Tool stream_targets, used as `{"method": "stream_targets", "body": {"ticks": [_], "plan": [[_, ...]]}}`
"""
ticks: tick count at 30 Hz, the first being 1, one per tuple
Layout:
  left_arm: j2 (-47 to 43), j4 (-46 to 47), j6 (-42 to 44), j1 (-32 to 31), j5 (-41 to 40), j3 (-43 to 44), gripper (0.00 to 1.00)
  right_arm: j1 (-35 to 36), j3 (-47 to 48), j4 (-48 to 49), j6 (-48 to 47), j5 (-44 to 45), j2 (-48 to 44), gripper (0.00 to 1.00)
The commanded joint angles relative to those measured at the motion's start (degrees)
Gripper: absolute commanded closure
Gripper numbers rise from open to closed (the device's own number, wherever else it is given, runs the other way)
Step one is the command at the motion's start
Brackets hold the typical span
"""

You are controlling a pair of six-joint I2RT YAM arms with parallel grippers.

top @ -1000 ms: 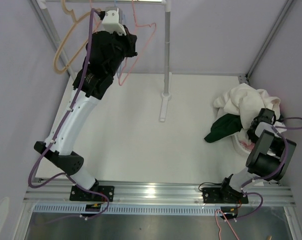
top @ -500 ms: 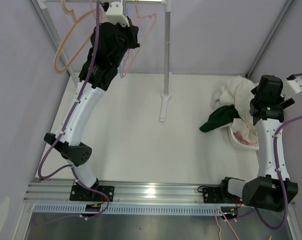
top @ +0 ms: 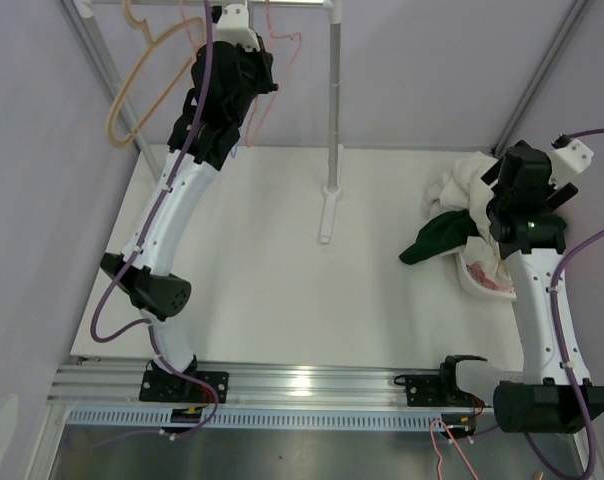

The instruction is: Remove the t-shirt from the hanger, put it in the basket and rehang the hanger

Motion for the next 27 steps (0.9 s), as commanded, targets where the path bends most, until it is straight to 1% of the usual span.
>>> {"method": "stream_targets", "body": {"ticks": [1,4,8,10,11,12,13,15,19,21,22,23,24,25,26,27], "plan": [[1.7,3.2,0.4,1.1,-0.1,2.6,0.99,5.3,3.1,1.1,-2.9,1.0,-3.8,0.13],[2.6,3.2,-0.1,1.4,0.0,2.0,0.99,9.7,2.8,3.0,-4.8,0.5,-5.2,0.12],[2.7,3.4,-0.5,1.4,0.5,0.5,0.99,13.0,2.8,3.7,-5.7,0.3,-5.0,0.11],[2.1,3.5,-0.6,1.4,1.2,-0.4,0.93,13.6,2.4,4.1,-5.7,-0.2,-4.8,0.1],[1.8,3.9,-0.6,1.5,1.8,-1.3,0.84,14.0,1.9,4.5,-5.7,-0.4,-4.8,0.1],[0.9,4.2,-0.6,1.4,1.9,-2.3,0.8,14.2,1.7,4.7,-5.6,-0.4,-4.8,0.1],[0.4,4.7,-0.6,1.4,2.0,-3.0,0.78,14.3,1.5,4.8,-5.6,-0.8,-5.0,0.1],[-0.8,6.0,-0.5,1.4,2.1,-5.5,0.78,14.6,1.0,5.3,-5.5,-0.8,-5.0,0.1],[-2.3,5.4,-0.4,1.4,1.6,-6.1,0.75,14.9,0.8,5.7,-5.5,-1.2,-5.1,0.09],[-3.6,4.9,-0.1,1.4,1.3,-6.0,0.68,15.4,0.3,6.3,-5.7,-2.1,-5.2,0.09],[-4.3,4.2,0.0,1.4,1.3,-6.0,0.65,15.6,0.2,6.9,-6.3,-3.7,-5.2,0.08],[-6.2,3.9,0.1,1.4,1.3,-6.0,0.57,16.0,0.0,7.3,-6.7,-4.5,-5.2,0.07],[-7.4,3.6,0.3,1.3,1.2,-6.1,0.53,16.7,-0.3,7.9,-7.2,-5.4,-5.2,0.06],[-8.7,3.2,0.3,1.3,1.3,-7.1,0.45,17.1,-0.7,9.1,-8.4,-6.3,-5.2,0.02],[-10.4,3.2,0.4,1.3,1.4,-7.9,0.31,17.4,-1.0,9.7,-9.0,-8.2,-5.2,0.01],[-14.3,3.2,0.6,1.3,2.0,-9.2,0.25,17.7,-1.2,10.1,-9.2,-8.9,-5.2,0.01]]}}
